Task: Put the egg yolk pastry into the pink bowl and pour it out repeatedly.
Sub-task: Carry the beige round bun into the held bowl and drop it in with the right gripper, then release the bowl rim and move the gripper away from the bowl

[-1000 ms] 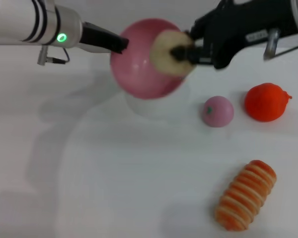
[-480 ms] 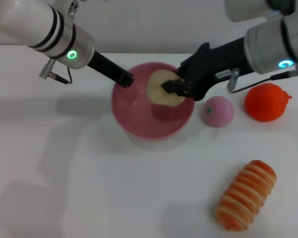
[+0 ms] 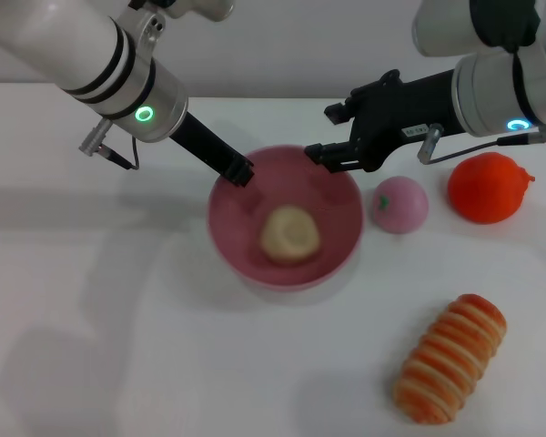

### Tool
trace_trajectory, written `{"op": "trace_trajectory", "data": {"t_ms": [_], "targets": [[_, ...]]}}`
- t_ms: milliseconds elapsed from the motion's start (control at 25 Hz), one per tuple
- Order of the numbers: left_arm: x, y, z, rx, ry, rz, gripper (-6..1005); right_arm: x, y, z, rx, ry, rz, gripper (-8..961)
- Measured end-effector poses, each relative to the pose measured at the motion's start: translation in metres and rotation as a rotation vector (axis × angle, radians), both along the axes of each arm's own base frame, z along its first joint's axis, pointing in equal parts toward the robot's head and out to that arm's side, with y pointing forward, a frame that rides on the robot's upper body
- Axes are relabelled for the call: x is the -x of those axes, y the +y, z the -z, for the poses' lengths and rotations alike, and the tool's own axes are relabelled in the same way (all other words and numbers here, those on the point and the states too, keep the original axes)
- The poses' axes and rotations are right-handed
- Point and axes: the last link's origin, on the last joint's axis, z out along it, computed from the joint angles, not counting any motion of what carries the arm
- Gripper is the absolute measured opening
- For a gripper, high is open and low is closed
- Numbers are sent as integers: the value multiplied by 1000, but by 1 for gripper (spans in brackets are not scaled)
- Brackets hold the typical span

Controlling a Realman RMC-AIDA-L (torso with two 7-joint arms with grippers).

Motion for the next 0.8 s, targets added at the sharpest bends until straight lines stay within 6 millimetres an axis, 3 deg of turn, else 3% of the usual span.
{"op": "trace_trajectory", "data": {"t_ms": [240,360,800], "targets": [[-5,-3,4,30,19,4,70,-5,7,-16,-122,68,8,659],[-4,-6,5,56,34,-3,72,-15,11,-27,-227,156,-7,659],[18,-14,14,53,73,-60,79,-54,17,-35,-404,327,12,660]]}}
